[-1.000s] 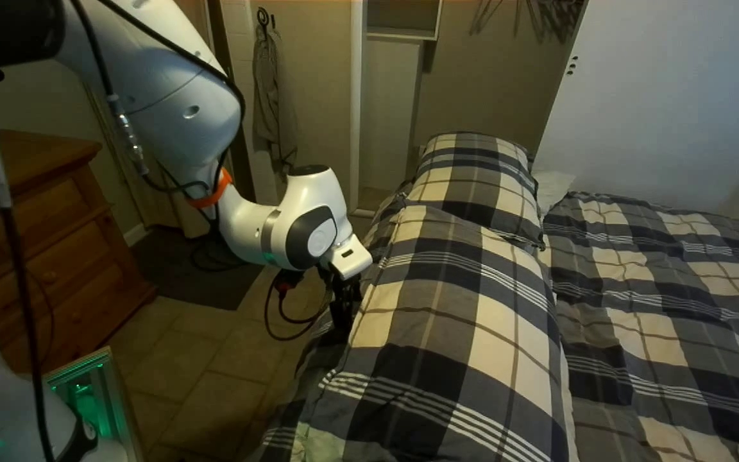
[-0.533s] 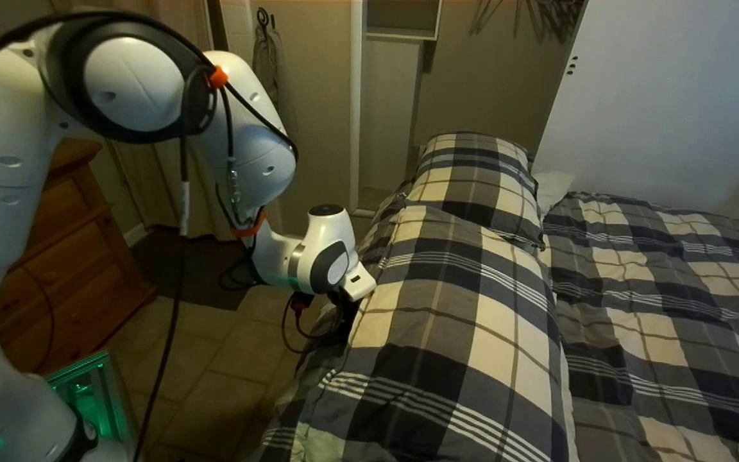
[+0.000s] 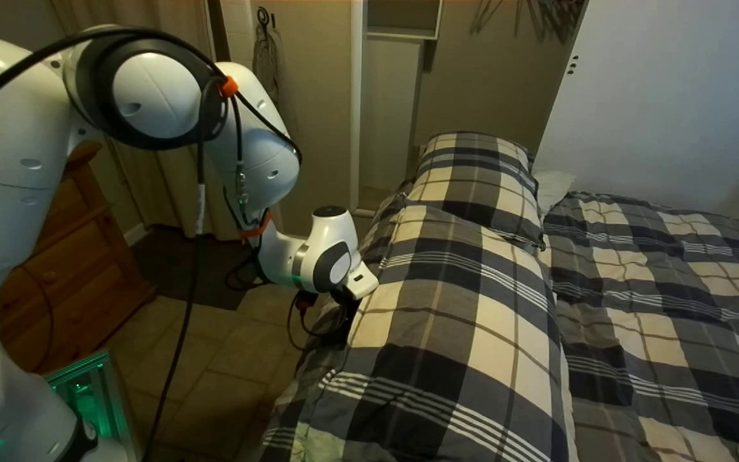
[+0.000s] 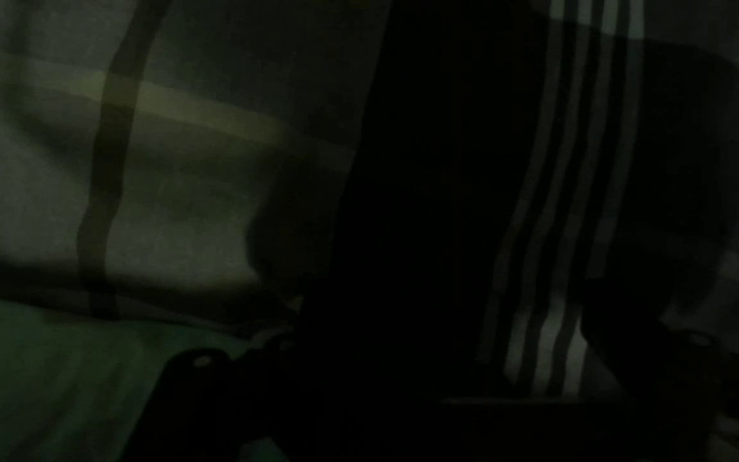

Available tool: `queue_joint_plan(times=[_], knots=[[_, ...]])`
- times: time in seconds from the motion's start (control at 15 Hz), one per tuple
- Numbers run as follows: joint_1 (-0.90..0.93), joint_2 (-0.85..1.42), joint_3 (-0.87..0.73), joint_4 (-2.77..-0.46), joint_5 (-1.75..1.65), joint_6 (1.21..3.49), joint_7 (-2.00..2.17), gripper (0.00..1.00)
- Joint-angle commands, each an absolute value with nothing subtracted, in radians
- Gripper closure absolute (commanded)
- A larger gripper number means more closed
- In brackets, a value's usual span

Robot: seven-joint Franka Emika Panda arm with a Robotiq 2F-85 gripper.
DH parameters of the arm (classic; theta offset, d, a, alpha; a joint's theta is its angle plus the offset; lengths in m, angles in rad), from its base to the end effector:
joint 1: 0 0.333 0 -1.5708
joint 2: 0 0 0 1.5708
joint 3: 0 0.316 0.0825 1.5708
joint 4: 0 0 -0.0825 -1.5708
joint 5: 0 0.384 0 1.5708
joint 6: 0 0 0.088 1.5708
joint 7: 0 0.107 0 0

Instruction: Face the remote control upwards.

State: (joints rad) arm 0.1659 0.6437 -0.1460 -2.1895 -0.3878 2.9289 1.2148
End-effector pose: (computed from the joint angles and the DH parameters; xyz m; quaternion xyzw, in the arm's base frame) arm 0.5445 0.0300 0.0975 0.9190 -0.3808 0.0882 0.0506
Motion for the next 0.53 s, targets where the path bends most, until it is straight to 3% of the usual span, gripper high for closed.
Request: queue_joint_plan(times=[0.0, 0.47], knots=[[0.262, 0.633, -0.233, -2.2, -0.288, 2.923, 1.167, 0.0], [0.419, 0.629, -0.388, -2.207, -0.287, 2.946, 1.156, 0.0]])
